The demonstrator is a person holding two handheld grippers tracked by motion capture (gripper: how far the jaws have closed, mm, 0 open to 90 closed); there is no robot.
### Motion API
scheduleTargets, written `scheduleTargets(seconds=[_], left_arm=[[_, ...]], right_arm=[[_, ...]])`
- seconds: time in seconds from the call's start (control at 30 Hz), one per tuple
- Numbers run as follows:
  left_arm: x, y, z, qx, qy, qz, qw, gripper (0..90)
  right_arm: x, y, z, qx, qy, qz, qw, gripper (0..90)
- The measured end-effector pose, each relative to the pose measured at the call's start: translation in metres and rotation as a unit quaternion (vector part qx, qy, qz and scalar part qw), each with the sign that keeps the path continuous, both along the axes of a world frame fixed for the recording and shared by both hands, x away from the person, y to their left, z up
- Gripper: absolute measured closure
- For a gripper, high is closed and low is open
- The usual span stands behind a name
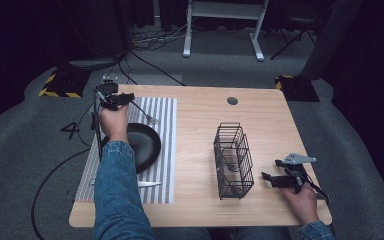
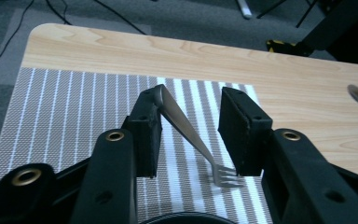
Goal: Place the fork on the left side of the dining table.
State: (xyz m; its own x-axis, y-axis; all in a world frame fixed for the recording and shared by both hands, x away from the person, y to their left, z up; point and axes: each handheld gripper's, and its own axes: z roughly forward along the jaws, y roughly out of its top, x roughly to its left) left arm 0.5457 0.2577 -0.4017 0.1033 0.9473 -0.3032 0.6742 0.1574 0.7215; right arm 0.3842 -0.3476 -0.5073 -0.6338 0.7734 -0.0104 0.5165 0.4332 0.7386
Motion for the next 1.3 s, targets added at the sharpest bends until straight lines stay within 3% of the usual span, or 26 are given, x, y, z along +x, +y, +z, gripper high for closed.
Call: scheduleTargets(seconds=[0.13,0.27,0.6,0.93,1.3], left_arm=[[0.000,0.004,-0.004,-0.003,0.007,0.010,0.9999,57.2],[-0.001,0.008,-0.010,-0.029,0.003,0.023,0.9993,54.3],[0.002,0.013,-0.017,-0.010,0.016,0.026,0.9995,52.2],[0.001,0.027,-0.033,-0.030,0.029,0.038,0.9984,50.6],[0.000,0.041,-0.047,-0.038,0.047,0.051,0.9969,49.7]], right_arm=[[0.000,0.000,0.000,0.000,0.000,0.000,1.0000,17.1],[0.000,0.000,0.000,0.000,0.000,0.000,1.0000,17.1],[0.000,0.000,0.000,0.000,0.000,0.000,1.0000,17.1],[0.000,0.000,0.000,0.001,0.000,-0.002,1.0000,17.3],[0.000,0.000,0.000,0.000,0.000,-0.002,1.0000,17.5]])
